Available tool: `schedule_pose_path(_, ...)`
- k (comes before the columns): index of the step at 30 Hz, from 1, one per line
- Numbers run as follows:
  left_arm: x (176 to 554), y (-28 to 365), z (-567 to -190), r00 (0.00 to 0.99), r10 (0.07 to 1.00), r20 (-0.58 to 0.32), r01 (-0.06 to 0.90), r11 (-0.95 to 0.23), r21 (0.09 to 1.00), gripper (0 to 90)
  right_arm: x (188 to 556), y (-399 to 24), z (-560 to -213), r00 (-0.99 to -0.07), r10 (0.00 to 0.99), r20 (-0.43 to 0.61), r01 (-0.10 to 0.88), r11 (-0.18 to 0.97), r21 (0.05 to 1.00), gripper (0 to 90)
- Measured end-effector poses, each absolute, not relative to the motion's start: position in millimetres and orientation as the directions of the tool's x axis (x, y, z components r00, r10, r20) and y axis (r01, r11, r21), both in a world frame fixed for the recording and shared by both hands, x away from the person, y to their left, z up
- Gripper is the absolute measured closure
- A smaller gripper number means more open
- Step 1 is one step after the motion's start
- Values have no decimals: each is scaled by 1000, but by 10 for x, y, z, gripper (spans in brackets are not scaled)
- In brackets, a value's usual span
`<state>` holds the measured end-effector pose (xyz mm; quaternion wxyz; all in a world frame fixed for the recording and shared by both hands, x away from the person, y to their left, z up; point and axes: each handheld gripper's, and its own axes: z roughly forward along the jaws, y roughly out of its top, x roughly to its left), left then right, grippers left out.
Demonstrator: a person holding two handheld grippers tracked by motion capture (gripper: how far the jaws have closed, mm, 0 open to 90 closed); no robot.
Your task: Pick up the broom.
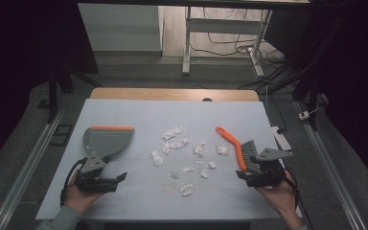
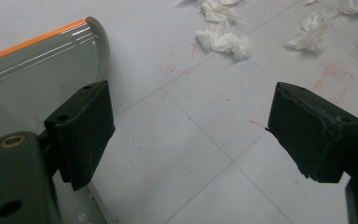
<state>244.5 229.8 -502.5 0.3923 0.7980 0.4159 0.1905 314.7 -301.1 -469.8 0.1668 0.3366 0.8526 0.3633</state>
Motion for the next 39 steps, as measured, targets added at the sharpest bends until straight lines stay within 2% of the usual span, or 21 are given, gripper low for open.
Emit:
schedule_pose_path(10,2451,2298,-5029,580,815,-20,516,-347,783,156,3340,-3027,-4528,-687,726,-22,488,484,726,203)
schedule_pose_path(19,2458,2297,-5035,575,818,-16,519,-350,780,157,3620,-2969,-4409,-663,749,2,550,485,680,226)
schedule_pose_path(28,2464,2294,-5042,575,818,-10,517,-354,779,156,4017,-2875,-4421,-629,777,14,635,504,585,223)
schedule_pose_path(39,2469,2292,-5047,576,818,-8,518,-357,777,156,4513,-2796,-4665,-617,787,22,715,548,434,283)
